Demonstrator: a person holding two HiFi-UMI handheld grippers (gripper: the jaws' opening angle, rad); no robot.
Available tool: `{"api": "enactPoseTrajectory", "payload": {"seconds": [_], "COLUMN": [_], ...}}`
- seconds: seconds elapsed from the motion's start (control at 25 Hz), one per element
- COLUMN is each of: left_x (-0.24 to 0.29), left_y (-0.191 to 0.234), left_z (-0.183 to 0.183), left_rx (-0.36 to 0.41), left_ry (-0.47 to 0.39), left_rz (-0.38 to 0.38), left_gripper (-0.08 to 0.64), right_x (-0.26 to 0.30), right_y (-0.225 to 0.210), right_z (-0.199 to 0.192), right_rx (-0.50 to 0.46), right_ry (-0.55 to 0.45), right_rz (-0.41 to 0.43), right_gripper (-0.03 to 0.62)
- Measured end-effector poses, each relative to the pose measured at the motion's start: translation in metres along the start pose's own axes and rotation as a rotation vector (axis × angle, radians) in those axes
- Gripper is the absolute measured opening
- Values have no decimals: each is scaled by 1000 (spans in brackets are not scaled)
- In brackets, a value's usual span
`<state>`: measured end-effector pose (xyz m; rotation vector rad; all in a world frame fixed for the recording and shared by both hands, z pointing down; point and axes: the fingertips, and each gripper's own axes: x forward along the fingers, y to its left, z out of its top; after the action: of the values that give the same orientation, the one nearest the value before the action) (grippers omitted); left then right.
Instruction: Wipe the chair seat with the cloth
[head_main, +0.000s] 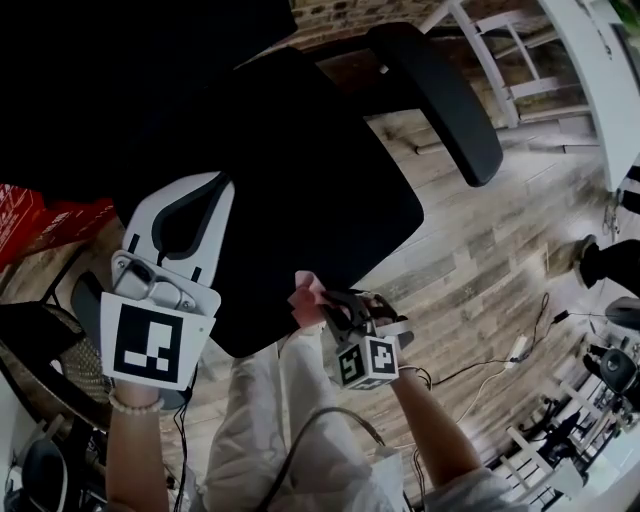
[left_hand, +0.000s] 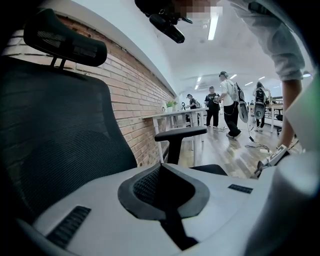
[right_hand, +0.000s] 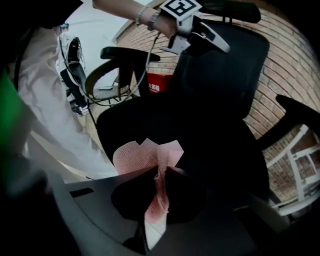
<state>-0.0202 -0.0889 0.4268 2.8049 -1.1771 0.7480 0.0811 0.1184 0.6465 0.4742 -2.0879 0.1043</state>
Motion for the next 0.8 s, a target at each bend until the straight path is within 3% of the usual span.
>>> {"api": "enactPoseTrajectory", "payload": {"seconds": [0.4, 0.64, 0.8], "left_x": [12, 19, 21], "left_y": [-10, -19, -28], "left_z": [7, 8, 10], "left_rx": [8, 19, 56], "left_ry": [3, 5, 3], "left_rz": [-24, -40, -63], "left_gripper": [18, 18, 18], "right_x": [-35, -57, -65], "right_y": [-117, -173, -194], "right_z": [-69, -104, -121], "right_rx": [122, 254, 342], "right_ry": [117, 156, 163], "right_rz": [-268, -422, -477], "right_gripper": [55, 55, 55]}}
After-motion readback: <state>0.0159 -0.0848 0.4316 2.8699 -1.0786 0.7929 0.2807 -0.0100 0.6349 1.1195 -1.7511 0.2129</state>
